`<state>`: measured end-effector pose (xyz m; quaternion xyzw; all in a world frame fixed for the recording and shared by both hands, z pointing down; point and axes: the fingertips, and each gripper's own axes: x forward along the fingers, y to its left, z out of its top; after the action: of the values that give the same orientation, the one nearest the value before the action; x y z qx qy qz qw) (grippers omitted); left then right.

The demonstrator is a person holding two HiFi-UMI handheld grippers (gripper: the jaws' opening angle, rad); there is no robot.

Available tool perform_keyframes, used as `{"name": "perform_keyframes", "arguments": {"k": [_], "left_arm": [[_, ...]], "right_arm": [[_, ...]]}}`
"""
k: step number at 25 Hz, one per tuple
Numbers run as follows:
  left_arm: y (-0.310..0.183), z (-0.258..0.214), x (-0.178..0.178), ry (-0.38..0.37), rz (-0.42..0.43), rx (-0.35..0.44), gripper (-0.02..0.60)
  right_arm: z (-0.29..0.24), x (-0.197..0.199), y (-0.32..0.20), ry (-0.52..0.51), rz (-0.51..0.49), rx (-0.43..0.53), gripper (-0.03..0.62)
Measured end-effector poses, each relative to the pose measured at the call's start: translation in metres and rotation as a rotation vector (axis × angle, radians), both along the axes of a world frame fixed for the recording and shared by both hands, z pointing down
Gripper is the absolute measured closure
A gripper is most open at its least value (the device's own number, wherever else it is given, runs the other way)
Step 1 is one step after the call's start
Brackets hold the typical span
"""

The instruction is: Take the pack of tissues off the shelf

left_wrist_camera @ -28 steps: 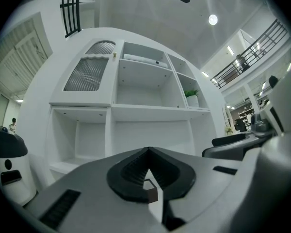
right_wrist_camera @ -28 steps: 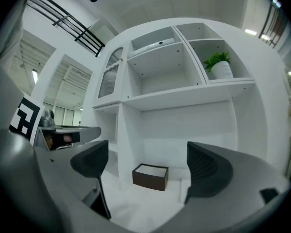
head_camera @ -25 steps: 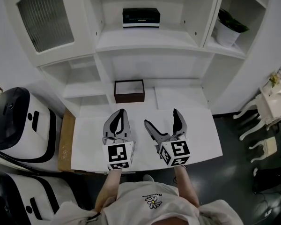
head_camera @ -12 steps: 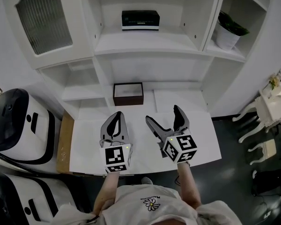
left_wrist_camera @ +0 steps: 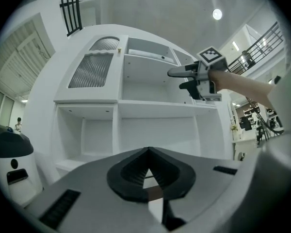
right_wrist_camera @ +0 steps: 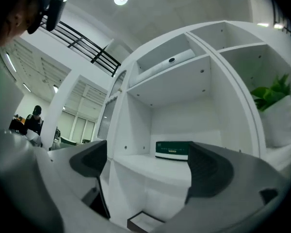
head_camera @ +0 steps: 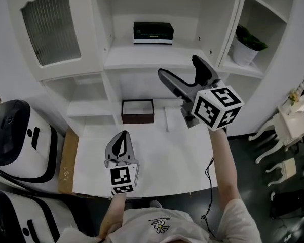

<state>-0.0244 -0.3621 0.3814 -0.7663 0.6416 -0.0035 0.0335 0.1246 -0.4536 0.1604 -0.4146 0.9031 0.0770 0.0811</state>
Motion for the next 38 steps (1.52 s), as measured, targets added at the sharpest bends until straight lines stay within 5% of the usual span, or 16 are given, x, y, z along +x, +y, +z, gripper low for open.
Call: {"name": "perform_keyframes", "arguments": {"k": [8, 20, 38], "left_arm": [[0.002, 0.012, -0.02, 0.016, -0.058, -0.044, 0.583], [0.01, 0.029, -0.067, 0.054, -0.195, -0.087, 0.581], [0.015, 0.028, -0.07, 0.053, -0.207, -0.088, 0.581]], "right_arm": [[-0.041, -0.025, -0.097, 0.087, -0.078, -0.165, 0.091], [-0.017, -0.029, -0.214, 0.214, 0.0, -0.433, 0.091], [0.001, -0.041, -0.185, 0.363, -0.065, -0.391, 0.092]]}}
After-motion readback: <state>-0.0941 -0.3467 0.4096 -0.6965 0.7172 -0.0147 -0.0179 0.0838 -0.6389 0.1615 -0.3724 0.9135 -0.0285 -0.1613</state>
